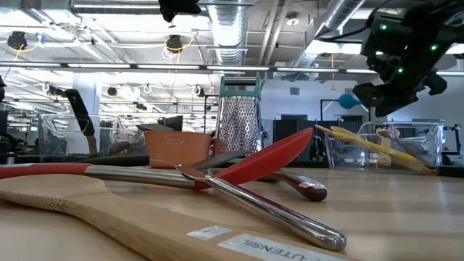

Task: Pick & Place Kitchen Items
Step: Put the blue spoon into the right transparent bin, then put the plastic spatula into the left transparent bin

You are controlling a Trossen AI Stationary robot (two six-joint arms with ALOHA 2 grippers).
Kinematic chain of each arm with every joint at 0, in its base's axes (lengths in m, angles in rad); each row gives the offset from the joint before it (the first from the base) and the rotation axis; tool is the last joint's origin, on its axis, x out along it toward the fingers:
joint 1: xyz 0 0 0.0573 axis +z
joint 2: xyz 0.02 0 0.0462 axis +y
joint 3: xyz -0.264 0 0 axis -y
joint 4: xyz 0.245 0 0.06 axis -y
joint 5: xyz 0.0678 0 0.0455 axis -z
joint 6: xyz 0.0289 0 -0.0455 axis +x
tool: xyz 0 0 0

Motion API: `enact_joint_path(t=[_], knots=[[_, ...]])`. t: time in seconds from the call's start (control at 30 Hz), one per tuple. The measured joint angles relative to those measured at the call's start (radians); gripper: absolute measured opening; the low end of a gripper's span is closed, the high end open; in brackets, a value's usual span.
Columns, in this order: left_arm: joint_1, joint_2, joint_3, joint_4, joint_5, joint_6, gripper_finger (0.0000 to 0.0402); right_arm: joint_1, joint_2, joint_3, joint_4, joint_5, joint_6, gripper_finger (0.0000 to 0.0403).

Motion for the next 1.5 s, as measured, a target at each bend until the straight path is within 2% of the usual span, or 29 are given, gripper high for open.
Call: enact_joint_path(t=[0.17, 0.33, 0.93, 1.0, 1.33, 1.5], knots=[[0.000, 0.000, 0.000, 0.000, 0.000, 0.000, 0.0127, -0.037, 0.025, 0.000, -0.003, -0.002, 0.025, 0.0030], [0.000, 0.000, 0.000, 0.000, 0.000, 0.000, 0.0127, -0.083, 0.067, 0.000, 0.004, -0.072, 0.025, 0.0030], [0.000, 0.000, 0.000, 0.007, 0.000, 0.000, 0.0127, -0.173, 0.168, 0.004, 0.069, -0.164, 0.002, 0.0031], [0.000, 0.000, 0.000, 0.007, 0.000, -0.001, 0.0127, -0.175, 0.176, 0.005, 0.073, -0.159, -0.001, 0.0046], [0.000, 0.000, 0.000, 0.007, 0.000, -0.001, 0.0127, -0.175, 0.181, 0.008, 0.066, -0.157, -0.038, 0.0169], [0.000, 0.000, 0.000, 0.007, 0.000, -0.001, 0.0127, -0.152, 0.168, 0.037, 0.028, -0.203, -0.120, 0.0192]])
